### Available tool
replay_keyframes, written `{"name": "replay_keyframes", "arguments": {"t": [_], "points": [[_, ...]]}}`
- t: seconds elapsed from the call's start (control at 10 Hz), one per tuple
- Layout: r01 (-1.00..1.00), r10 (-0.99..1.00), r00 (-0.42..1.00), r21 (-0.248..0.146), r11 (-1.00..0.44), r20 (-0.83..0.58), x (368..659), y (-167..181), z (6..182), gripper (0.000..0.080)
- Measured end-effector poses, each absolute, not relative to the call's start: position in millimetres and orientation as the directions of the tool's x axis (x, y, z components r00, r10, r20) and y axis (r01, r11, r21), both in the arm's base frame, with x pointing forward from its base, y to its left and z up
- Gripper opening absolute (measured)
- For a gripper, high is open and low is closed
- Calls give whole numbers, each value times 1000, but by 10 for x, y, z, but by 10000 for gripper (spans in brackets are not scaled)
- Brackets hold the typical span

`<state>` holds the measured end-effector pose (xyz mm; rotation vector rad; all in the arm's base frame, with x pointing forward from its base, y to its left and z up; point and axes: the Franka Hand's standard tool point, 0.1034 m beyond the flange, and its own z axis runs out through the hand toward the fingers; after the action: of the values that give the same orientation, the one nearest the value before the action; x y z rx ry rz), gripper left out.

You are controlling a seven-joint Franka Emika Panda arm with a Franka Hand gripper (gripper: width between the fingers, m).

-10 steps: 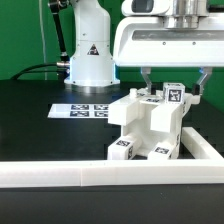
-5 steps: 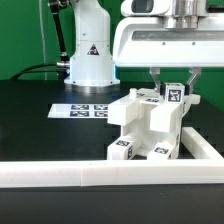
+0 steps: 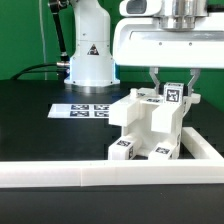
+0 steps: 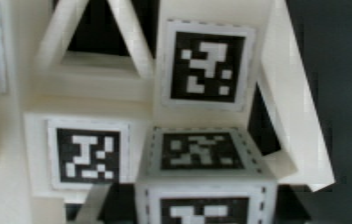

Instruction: Assemble chair

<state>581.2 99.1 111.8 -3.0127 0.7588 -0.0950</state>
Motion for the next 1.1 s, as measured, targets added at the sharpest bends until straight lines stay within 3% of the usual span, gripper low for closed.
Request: {"name": "replay_keyframes", "arguments": {"t": [0.8, 0.9, 1.0, 1.1], "points": [[-854, -857, 516, -72, -515, 13, 5813, 1005, 1116, 287], [-846, -848, 529, -72, -529, 14, 5812, 1005, 1115, 407], [-843, -846, 533, -72, -533, 14, 5811, 1011, 1119, 407], [-832, -835, 551, -74, -550, 15, 5812, 1030, 1138, 566]]}}
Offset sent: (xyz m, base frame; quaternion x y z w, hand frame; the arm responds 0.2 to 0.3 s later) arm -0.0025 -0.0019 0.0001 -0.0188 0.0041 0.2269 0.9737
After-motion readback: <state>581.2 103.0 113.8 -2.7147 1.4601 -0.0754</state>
